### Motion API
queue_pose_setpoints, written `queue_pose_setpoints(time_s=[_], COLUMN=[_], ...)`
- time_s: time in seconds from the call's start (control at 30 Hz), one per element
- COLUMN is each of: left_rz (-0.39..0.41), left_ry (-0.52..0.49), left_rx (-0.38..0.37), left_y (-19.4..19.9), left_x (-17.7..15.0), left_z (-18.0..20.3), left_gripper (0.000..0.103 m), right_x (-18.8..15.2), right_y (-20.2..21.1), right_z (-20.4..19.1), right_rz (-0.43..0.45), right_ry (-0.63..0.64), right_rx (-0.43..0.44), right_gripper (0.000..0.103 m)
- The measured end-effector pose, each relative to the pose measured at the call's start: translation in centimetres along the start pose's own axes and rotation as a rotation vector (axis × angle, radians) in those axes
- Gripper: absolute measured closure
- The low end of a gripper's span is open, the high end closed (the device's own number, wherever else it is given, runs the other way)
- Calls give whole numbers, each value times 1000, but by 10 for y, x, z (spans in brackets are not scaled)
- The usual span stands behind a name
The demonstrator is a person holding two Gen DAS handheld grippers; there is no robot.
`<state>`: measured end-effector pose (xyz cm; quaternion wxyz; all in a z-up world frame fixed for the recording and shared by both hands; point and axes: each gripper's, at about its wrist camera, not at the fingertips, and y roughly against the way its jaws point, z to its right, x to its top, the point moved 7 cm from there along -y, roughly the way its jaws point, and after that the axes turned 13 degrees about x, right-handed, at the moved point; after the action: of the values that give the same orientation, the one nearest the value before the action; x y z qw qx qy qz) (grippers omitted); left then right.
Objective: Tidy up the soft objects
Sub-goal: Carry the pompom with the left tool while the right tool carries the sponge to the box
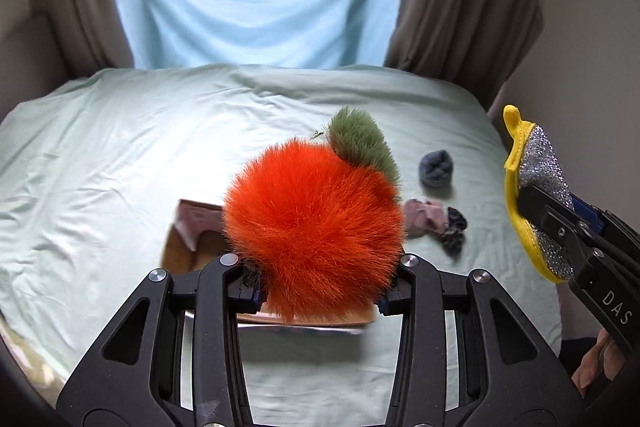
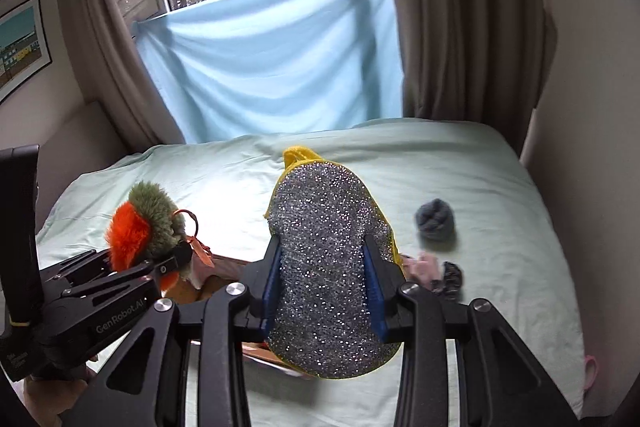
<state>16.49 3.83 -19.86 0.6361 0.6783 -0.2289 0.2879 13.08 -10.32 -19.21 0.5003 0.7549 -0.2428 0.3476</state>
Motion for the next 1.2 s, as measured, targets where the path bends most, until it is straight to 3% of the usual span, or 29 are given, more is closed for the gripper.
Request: queue_pose_setpoints(time_s=[0.23,0.43,0.9,1.13,1.17,1.2], left_rz=[-44,-107,-344,-431,-434,-435], left_ry=[-3,-5,-41,-98,-112,-128], left_rx=[40,62,98,107,109,112], left_y=[-27,-71,-192,-234,-236,-238], left_x=[-7,-22,-69,-91,-93,-93], left_z=[-75,-120,-139,-129,-127,-125], left_gripper=[68,68,68,67,66,55], right_x=[-12,-36,-86,-110,-112,-114], right_y=[-44,-92,-215,-248,-251,-255], right_z=[-46,-63,-38,-21,-20,-19], right_rz=[-54,-151,-396,-477,-486,-495], right_ry=[-42,-68,-231,-311,-319,-327], right_rx=[31,21,-4,-16,-14,-10], right_gripper=[69,69,69,65,65,64])
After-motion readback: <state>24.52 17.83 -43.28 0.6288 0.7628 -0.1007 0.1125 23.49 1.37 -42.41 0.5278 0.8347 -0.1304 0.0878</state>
